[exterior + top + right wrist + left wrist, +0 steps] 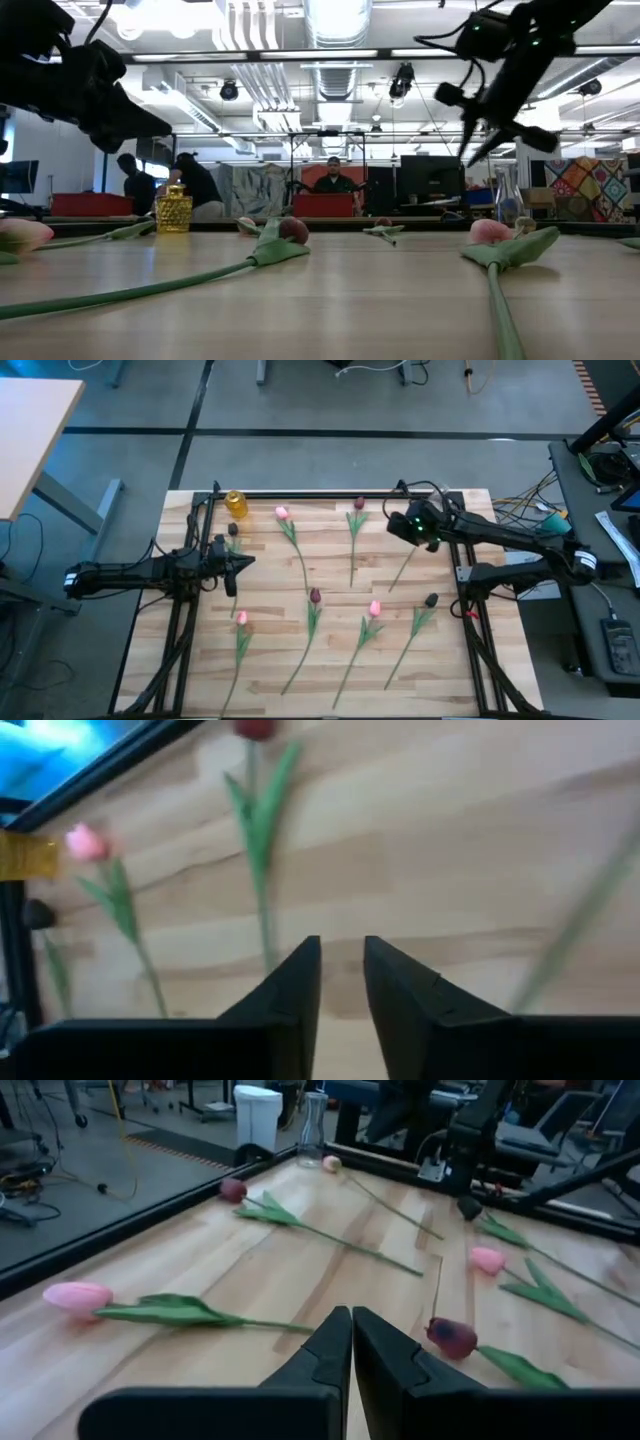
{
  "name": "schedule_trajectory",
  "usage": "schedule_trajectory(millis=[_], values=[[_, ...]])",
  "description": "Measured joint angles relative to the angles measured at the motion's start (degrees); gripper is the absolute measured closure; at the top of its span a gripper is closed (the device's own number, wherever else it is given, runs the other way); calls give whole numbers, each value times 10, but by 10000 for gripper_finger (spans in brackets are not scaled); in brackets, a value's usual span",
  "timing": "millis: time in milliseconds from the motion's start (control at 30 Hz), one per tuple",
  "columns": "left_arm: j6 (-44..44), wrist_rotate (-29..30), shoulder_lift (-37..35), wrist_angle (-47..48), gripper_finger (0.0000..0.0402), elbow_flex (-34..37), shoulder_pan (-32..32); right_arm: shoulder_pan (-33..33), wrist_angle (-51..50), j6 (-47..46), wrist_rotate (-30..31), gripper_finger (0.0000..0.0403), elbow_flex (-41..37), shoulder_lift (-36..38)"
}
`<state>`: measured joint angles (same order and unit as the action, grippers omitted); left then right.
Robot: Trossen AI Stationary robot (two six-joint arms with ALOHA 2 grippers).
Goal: Sort flowers into vase by color
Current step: Put the dark red tulip into the transparent vase
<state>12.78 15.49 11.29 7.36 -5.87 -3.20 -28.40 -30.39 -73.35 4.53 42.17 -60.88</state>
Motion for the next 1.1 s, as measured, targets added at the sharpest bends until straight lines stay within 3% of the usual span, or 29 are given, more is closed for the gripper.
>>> schedule_trajectory(millis=[333,600,767,1100], values=[[38,32,2,-18,402,0,-1,0,9,113,-32,249,158,-163],[93,53,5,-15,402,0,-1,-13,-35,155,-62,245,299,-335],[110,85,5,-13,402,0,-1,-20,-127,180,-65,234,374,-428],[128,91,5,-13,402,0,-1,-23,-187,214,-47,201,454,-534]])
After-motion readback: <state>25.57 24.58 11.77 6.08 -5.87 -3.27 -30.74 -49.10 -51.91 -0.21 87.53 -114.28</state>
